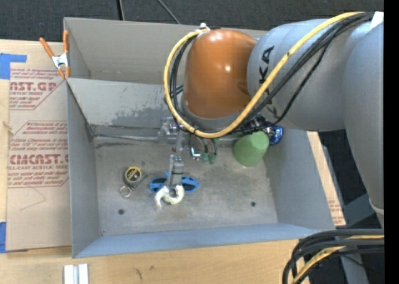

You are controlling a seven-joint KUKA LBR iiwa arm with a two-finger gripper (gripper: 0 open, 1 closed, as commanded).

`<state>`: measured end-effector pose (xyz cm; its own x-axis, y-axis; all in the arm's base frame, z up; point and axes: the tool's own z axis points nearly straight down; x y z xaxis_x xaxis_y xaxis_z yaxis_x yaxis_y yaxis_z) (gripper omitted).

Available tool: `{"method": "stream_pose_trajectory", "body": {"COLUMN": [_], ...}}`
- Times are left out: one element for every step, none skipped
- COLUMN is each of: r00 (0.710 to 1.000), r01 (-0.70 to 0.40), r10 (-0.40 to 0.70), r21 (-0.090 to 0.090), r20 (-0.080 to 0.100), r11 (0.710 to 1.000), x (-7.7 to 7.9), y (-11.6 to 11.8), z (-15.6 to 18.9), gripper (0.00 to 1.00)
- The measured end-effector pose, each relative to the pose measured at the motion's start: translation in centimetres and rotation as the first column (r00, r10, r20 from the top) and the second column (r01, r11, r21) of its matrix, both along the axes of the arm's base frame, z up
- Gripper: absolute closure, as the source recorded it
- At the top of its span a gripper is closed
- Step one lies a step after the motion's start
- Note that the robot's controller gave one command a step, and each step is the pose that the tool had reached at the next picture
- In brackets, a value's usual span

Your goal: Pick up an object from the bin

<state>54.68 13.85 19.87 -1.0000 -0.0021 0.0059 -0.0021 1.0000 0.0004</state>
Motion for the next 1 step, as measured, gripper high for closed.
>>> {"method": "stream_pose_trajectory", "body": {"r00": [0.994], "r01": [-0.107], "r10": [0.107], "r21": [-0.001], "r20": [-0.003], "r11": [0.994], "x": [-3.62], "y": [-2.13], "z": [-7.8], "gripper": [0.0]}}
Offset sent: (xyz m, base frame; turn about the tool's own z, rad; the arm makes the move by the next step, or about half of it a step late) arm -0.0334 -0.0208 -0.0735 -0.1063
